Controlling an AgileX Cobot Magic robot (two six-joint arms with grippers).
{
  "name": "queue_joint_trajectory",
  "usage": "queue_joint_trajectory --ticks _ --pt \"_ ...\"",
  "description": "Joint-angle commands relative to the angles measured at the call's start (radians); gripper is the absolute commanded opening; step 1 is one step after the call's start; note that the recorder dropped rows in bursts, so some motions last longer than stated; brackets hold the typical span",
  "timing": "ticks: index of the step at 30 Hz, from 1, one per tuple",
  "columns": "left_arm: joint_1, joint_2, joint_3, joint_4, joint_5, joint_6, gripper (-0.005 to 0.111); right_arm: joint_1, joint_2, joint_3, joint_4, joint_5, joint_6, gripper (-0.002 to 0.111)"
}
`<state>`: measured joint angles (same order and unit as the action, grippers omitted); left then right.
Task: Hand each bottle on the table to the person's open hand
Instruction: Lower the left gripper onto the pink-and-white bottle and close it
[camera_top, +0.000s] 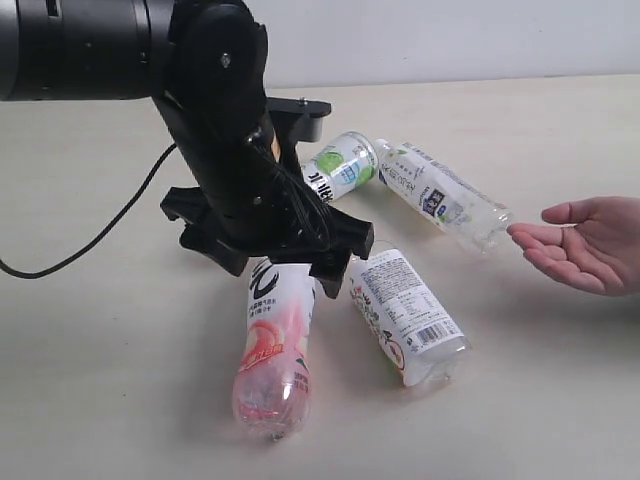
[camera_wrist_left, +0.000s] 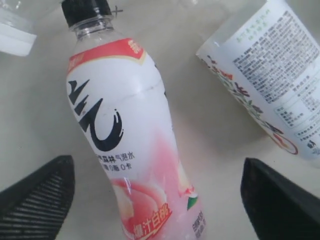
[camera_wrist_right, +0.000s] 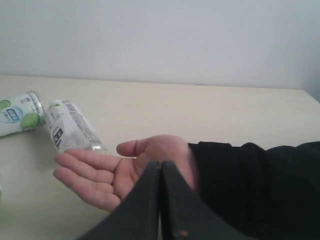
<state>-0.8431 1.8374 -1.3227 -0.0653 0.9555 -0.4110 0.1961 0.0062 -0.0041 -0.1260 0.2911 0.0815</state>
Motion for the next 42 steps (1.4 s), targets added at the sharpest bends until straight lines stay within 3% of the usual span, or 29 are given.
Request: queue_joint_trajectory --ticks 1,6,29,38,42 --pt "-0.005 0.023 -0.009 0.023 0.003 -0.053 0.086 0.002 -0.006 0.004 -0.005 -0.008 0.001 0.000" --pt "-0.005 0.051 -0.009 0.119 0.026 -0.171 0.086 0.002 -0.006 0.004 -0.005 -0.008 0.001 0.000" --pt "-0.005 0.079 0.160 0.110 -0.213 -0.171 0.086 0.002 -0.006 0.004 -0.005 -0.006 0.001 0.000" --pt "-0.005 0.114 0.165 0.106 -0.218 -0.143 0.086 0.002 -0.006 0.004 -0.005 -0.006 0.001 0.000" --pt "-0.005 0.141 0.165 0.105 -0.223 -0.134 0.077 0.002 -0.006 0.004 -0.005 -0.006 0.001 0.000"
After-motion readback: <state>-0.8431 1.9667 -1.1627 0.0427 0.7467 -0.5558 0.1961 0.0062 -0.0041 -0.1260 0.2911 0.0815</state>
